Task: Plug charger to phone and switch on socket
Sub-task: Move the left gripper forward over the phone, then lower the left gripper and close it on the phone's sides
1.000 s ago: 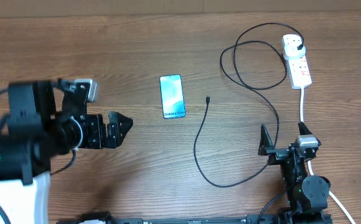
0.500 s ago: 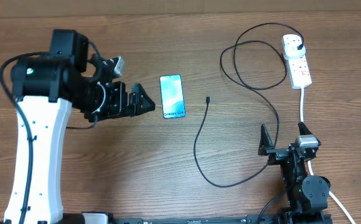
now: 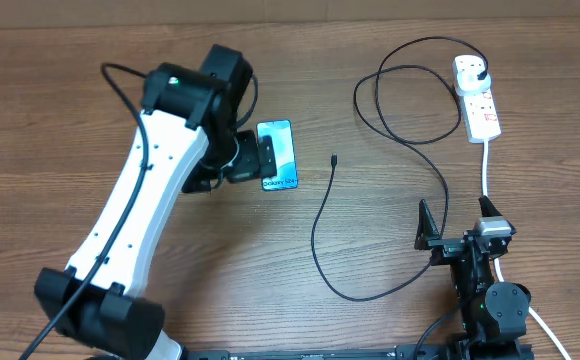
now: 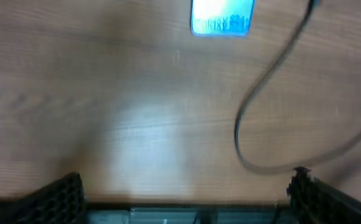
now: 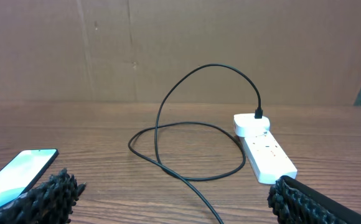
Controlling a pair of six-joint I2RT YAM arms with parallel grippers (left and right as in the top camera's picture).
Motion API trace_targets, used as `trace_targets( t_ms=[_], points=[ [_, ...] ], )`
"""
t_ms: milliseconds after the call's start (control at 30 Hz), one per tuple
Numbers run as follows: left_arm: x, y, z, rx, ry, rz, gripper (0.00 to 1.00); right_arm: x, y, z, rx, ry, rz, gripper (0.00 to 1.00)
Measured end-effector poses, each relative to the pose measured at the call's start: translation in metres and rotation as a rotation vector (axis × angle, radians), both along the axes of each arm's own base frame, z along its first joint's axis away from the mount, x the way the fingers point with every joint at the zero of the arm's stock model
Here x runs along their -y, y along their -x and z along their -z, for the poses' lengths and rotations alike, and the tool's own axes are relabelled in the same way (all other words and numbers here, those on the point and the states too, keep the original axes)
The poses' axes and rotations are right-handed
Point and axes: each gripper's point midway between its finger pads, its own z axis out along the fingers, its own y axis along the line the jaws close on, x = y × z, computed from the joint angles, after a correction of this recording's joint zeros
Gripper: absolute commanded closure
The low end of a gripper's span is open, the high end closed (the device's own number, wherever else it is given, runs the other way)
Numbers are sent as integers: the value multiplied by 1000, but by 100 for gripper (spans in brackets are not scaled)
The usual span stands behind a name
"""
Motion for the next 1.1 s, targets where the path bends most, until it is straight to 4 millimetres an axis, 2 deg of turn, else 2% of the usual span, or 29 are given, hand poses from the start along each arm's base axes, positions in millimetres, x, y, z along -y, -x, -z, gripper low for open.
trace_targets(
  t_ms=[167,300,367,500,700,767,867,967,1100],
  points=[
    [7,-43,7,129,5,-49,0,0,0,0,0,0,0,0],
    [21,-76,12,223,45,-52,0,0,0,0,0,0,0,0],
    [28,-86,19,233,51,-47,0,0,0,0,0,0,0,0],
    [35,-89,52,161,20,-32,0,0,0,0,0,0,0,0],
    [39,-90,113,34,-57,-14,0,0,0,0,0,0,0,0],
    [42,-91,127,17,-69,-5,0,0,0,0,0,0,0,0],
    [46,-90,141,-6,-79,4,0,0,0,0,0,0,0,0],
    [49,-92,145,-2,-78,11,0,0,0,0,0,0,0,0],
    [59,-114,143,89,-38,11,0,0,0,0,0,0,0,0]
  ],
)
